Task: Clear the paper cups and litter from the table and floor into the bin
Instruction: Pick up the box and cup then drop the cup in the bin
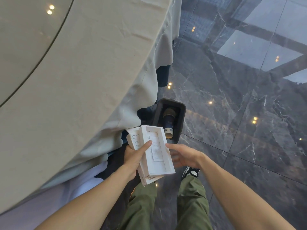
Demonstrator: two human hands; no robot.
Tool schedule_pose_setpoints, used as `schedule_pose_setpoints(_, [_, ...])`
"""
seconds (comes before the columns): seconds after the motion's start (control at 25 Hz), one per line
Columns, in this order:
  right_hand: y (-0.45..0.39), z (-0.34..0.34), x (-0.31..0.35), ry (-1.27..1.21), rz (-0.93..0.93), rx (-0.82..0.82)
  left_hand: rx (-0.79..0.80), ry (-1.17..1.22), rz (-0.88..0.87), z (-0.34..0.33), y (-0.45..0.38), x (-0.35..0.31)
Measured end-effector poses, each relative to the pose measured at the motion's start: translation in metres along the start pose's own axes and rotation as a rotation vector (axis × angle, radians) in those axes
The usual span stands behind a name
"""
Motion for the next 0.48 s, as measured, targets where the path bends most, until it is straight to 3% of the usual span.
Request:
schedule_pose_setpoints(0.08, [0.007, -0.006, 0.001, 0.014, -0.005, 0.060, -0.011, -0.008, 0.000, -0.007, 0.001, -0.006])
schedule_pose_setpoints(0.24, [0.009, 0.005, 0.008, 0.058, 0.064, -0.064, -0.070, -0.047, 0.008, -0.016, -0.004, -0.008])
schedule_pose_setpoints(0.36, [0.006, 0.023, 0.022, -0.052, 0.211, -0.323, -0.154, -0.008, 0.032, -0.014, -0.011, -0.004])
schedule_pose_setpoints(0.48, [-0.003, 0.049, 0.034, 0.093, 0.251, -0.694, -0.235, -0.025, 0.072, -0.005, -0.009, 0.000])
Point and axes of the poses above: each hand's wrist, its own y-axis away from the middle knuckle, its own z-axis out of the back of the hand, x = y × z, the point moved 5 cm from there along -y, towards the middle knuckle, and after that the axes turned 9 degrees about z, right-handed, at the moved point
